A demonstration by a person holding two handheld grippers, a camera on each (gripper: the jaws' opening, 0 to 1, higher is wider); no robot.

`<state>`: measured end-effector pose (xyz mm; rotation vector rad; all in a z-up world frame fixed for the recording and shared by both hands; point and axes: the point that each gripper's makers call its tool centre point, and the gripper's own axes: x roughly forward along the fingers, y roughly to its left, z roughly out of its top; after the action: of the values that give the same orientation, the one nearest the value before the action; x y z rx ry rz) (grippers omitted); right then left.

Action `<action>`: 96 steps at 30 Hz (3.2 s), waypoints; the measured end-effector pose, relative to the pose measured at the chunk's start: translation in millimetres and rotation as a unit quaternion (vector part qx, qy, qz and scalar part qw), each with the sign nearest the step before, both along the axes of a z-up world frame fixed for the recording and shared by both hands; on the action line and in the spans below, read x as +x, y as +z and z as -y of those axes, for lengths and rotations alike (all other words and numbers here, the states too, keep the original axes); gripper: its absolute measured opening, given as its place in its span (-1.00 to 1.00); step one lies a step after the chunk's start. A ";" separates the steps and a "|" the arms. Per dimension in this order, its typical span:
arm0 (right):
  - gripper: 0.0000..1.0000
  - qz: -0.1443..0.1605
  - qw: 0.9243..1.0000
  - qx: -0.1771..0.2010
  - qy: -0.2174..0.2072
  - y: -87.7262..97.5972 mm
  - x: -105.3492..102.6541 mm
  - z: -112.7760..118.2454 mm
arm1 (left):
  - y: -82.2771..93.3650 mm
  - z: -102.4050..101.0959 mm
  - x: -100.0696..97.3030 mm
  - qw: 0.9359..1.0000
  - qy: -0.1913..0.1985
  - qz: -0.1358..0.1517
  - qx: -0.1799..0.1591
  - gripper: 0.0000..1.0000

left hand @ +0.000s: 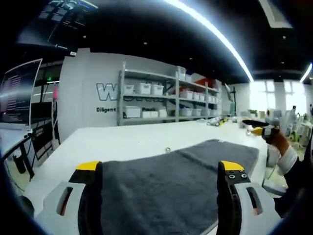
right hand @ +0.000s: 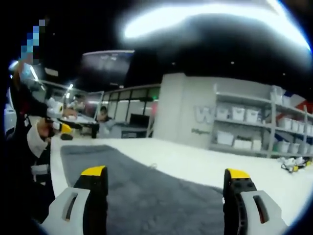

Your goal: Open the folded towel by lifting each exposed corner and separating the folded layers until the towel lies flat within the target outline without major curled edges

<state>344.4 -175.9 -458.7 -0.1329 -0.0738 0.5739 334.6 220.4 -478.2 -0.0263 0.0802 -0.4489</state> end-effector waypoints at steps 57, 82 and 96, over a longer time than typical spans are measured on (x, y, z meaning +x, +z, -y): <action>0.99 -0.014 0.999 -0.036 -0.025 18.9 -38.5 24.1 | 21.2 -28.9 -25.3 0.999 0.028 0.009 -0.016 0.95; 0.99 -0.066 0.995 -0.067 -0.020 -3.2 -40.9 18.9 | 10.9 -14.0 -32.0 0.998 0.007 -0.015 0.054 0.99; 0.98 -0.083 0.993 -0.073 -0.032 -10.9 -38.4 26.7 | 1.8 -11.5 -33.4 0.996 0.006 -0.037 0.079 0.99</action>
<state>306.0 -202.6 -469.7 -0.2286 0.1340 0.5242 301.2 231.9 -476.4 0.1116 0.1876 -0.4287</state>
